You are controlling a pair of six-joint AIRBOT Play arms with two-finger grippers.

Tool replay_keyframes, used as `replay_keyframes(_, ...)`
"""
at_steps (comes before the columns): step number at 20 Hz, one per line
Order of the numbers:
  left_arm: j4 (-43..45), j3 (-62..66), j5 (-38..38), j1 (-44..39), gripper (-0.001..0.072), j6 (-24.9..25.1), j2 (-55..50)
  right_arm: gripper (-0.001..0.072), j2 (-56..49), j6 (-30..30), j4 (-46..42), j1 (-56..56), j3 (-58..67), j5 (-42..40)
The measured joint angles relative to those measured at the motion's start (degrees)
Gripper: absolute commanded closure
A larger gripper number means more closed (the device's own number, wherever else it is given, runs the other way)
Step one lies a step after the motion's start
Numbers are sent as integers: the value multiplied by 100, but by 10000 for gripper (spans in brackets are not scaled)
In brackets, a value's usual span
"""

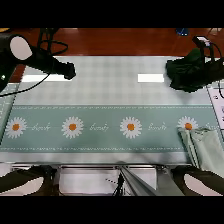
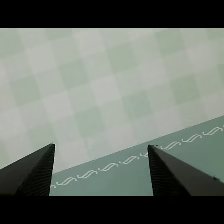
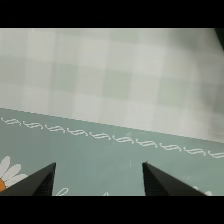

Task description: Fold the shirts.

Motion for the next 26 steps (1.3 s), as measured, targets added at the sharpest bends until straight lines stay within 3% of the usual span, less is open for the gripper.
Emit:
replay_keyframes(5,0,0,0,0,5,-2,0,104,0,0,17,0,0,-94)
replay_keyframes(13,0,0,225,-24,5,-4,-46,111,-2,48,243,-2,-2,-1617)
replay_keyframes(17,0,0,444,-17,5,-4,-101,111,-155,1040,-787,-334,0,-2868)
replay_keyframes(20,-2,2,542,-17,5,-4,-109,111,-509,1749,-1300,-896,0,-3366)
replay_keyframes(26,-2,2,415,-24,5,-2,-111,111,-1484,2194,-1283,-1714,-2,-3746)
